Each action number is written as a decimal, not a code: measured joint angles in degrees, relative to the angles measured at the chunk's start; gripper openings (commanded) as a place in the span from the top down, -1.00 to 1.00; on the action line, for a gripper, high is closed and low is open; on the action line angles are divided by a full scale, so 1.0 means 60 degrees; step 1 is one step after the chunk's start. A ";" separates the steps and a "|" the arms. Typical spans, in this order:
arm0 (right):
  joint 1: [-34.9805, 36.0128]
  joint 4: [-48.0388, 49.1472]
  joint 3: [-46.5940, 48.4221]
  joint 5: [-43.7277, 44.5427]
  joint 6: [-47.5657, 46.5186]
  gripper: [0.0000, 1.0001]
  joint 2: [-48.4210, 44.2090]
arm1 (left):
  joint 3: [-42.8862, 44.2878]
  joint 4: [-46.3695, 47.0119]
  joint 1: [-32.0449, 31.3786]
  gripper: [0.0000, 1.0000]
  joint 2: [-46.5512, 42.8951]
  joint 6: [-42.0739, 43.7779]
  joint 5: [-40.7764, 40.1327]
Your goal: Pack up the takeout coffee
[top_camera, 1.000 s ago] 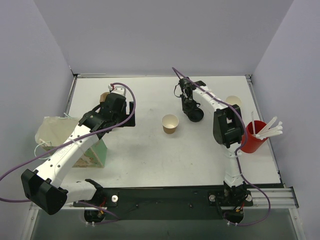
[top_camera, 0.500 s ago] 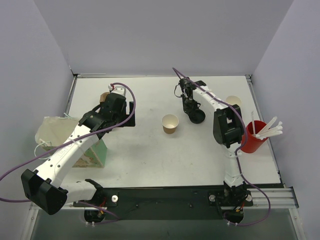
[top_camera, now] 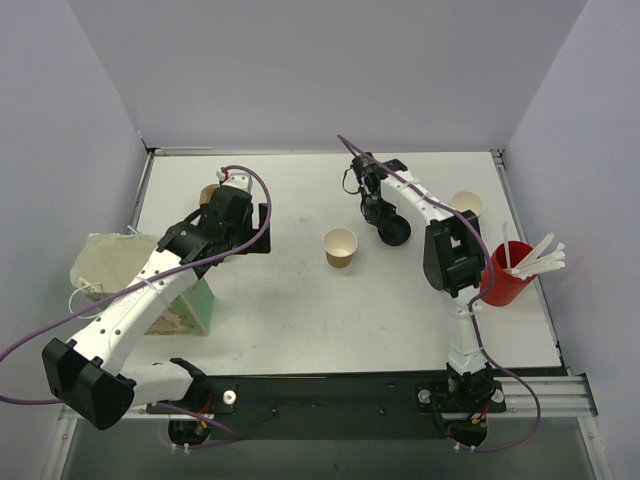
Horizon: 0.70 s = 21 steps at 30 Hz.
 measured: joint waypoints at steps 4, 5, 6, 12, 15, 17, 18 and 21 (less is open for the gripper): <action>0.0073 -0.0044 0.0011 0.0127 -0.0036 1.00 0.0000 | 0.0000 0.0000 0.0000 -0.95 -0.0011 0.0022 0.0000; 0.0106 -0.0058 0.0015 0.0186 -0.0040 1.00 0.0000 | 0.0000 0.0000 0.0000 -0.95 -0.0018 0.0029 0.0000; 0.0109 -0.0098 0.0029 0.0233 -0.0040 1.00 0.0000 | 0.0000 0.0000 0.0000 -0.95 -0.0029 0.0029 0.0000; 0.0120 -0.0346 0.0248 0.0521 -0.0036 1.00 -0.0189 | -0.0004 0.0076 0.0007 -0.95 -0.0091 0.0066 0.0146; 0.0106 -0.0477 0.0463 0.0535 -0.0033 1.00 -0.0554 | -0.0004 0.0219 0.0011 -0.95 -0.0098 0.0076 0.0335; 0.0091 -0.0561 0.0634 0.0474 0.0000 1.00 -0.0925 | -0.0004 0.0335 0.0011 -0.95 -0.0102 0.0095 0.0525; 0.0087 -0.0590 0.0688 0.0408 0.0018 1.00 -0.1107 | -0.0004 0.0382 0.0011 -0.95 -0.0109 0.0098 0.0619; -0.0011 -0.0688 0.0871 -0.0160 0.0222 1.00 -0.1923 | -0.0004 0.0648 0.0015 -0.95 -0.0138 0.0146 0.1111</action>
